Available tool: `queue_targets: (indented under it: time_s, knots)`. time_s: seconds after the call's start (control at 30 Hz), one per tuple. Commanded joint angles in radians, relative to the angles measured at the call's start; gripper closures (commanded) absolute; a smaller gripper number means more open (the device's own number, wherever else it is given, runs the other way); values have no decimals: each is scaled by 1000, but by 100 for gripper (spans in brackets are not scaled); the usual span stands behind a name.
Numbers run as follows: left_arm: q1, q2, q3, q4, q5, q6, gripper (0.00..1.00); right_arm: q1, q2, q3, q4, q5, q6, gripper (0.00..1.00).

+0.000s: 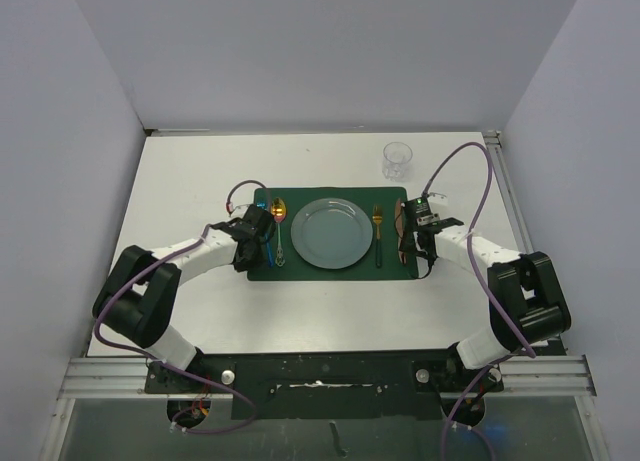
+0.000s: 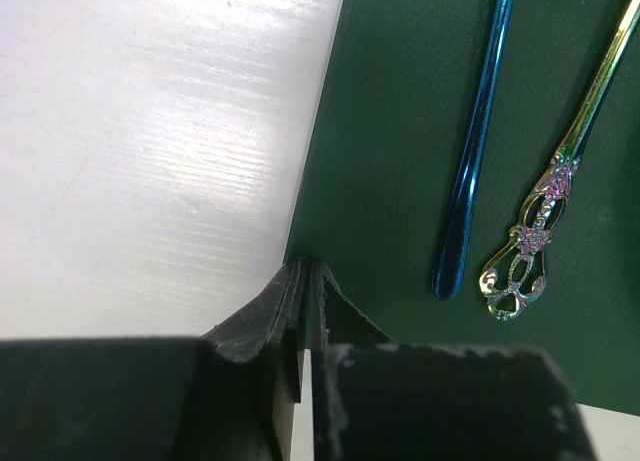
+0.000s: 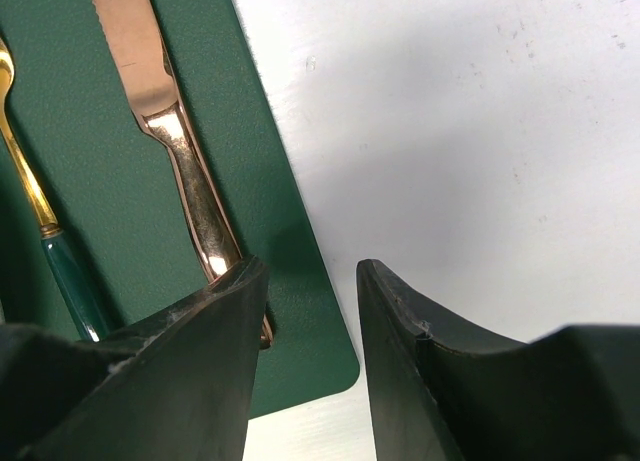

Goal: Set the dinner table for one person
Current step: Adjust the napkin at the center of the board.

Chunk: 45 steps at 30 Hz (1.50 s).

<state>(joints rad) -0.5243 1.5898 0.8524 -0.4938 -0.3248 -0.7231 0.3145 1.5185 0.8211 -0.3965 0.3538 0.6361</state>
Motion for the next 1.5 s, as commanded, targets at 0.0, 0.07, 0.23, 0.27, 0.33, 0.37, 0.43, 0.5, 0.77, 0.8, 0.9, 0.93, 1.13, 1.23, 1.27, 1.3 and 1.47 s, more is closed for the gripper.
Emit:
queue_targets:
  time_s: [0.0, 0.07, 0.23, 0.27, 0.33, 0.37, 0.43, 0.5, 0.77, 0.8, 0.9, 0.93, 1.13, 1.23, 1.27, 1.3, 1.47]
  knots:
    - [-25, 38, -32, -95, 80, -29, 96, -5, -11, 34, 41, 3, -4, 58]
    - [-24, 9, -28, -102, 67, -35, 89, -6, -12, 35, 41, 2, -6, 58]
    - [-23, -97, -7, -144, 28, -65, 70, -8, -17, 40, 38, -5, -7, 58]
    - [-24, -120, 0, -152, 22, -70, 69, -7, -21, 43, 37, -6, -7, 58]
    - [-22, -166, 17, -160, 9, -79, 67, -7, -30, 47, 33, -9, -7, 58]
    - [-22, -188, 23, -159, 2, -85, 67, -6, -38, 48, 32, -12, -6, 58]
    - [-23, -226, 37, -153, -17, -89, 67, -7, -52, 51, 29, -14, -7, 58]
    - [-21, -255, 51, -145, -37, -91, 67, -7, -67, 54, 25, -15, -8, 58]
    - [-6, -221, 74, -134, -64, -82, 66, -7, -77, 54, 13, -3, -9, 58]
    - [-5, -207, 69, -126, -66, -80, 67, -7, -74, 52, 13, -3, -9, 58]
    - [-1, -155, 59, -106, -73, -74, 67, -8, -68, 44, 19, 0, -6, 58]
    - [0, -137, 59, -100, -70, -72, 67, -9, -65, 39, 20, 0, -5, 58]
    - [0, -50, 53, -66, -48, -70, 68, -9, -38, 15, 41, -2, 3, 58]
    - [0, -35, 48, -56, -51, -69, 68, -9, -23, 8, 52, -2, 5, 62]
    - [1, -31, 48, -53, -53, -69, 68, -10, -18, 7, 54, 0, 5, 63]
    - [2, -28, 48, -53, -57, -68, 68, -10, -13, 6, 55, 0, 5, 64]
    - [8, 3, 61, -51, -67, -62, 72, -12, 10, 6, 60, -1, 5, 76]
